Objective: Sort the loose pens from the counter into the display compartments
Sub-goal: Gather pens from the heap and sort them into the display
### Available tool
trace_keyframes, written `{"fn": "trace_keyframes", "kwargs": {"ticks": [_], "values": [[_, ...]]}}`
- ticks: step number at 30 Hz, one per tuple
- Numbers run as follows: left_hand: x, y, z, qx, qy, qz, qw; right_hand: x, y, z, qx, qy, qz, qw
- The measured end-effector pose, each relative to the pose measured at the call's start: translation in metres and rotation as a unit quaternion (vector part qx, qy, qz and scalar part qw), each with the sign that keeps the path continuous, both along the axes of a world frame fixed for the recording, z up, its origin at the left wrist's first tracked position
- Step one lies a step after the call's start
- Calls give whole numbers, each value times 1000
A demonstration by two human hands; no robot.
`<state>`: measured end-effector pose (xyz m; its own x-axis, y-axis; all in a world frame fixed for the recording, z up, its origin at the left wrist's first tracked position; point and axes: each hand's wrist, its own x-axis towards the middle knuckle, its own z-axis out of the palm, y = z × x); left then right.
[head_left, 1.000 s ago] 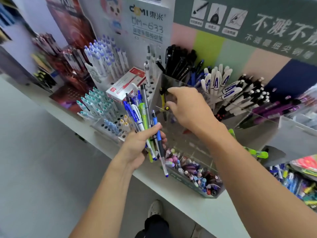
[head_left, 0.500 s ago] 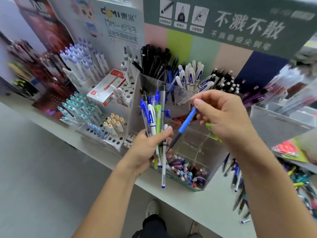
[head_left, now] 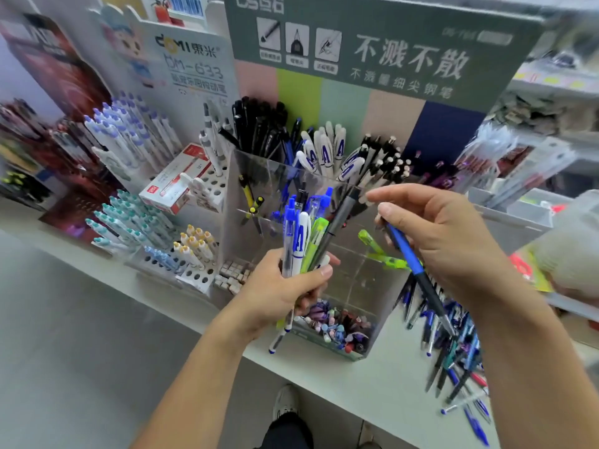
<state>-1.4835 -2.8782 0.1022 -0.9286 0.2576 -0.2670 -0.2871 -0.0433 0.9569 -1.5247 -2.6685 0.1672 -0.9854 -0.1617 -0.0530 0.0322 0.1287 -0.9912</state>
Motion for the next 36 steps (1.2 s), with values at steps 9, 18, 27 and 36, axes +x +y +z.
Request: {"fn": "trace_keyframes", "kwargs": {"ticks": [9, 18, 27, 36], "values": [[-2, 14, 1, -64, 44, -59, 995, 5, 18, 7, -8, -3, 58, 998], [-2, 22, -3, -147, 120, -64, 980, 7, 20, -12, 66, 1, 132, 989], [5, 24, -14, 47, 2, -79, 996, 1, 7, -25, -53, -15, 25, 998], [10, 3, -31, 78, -41, -41, 995, 0, 15, -13, -128, 18, -17, 991]]}}
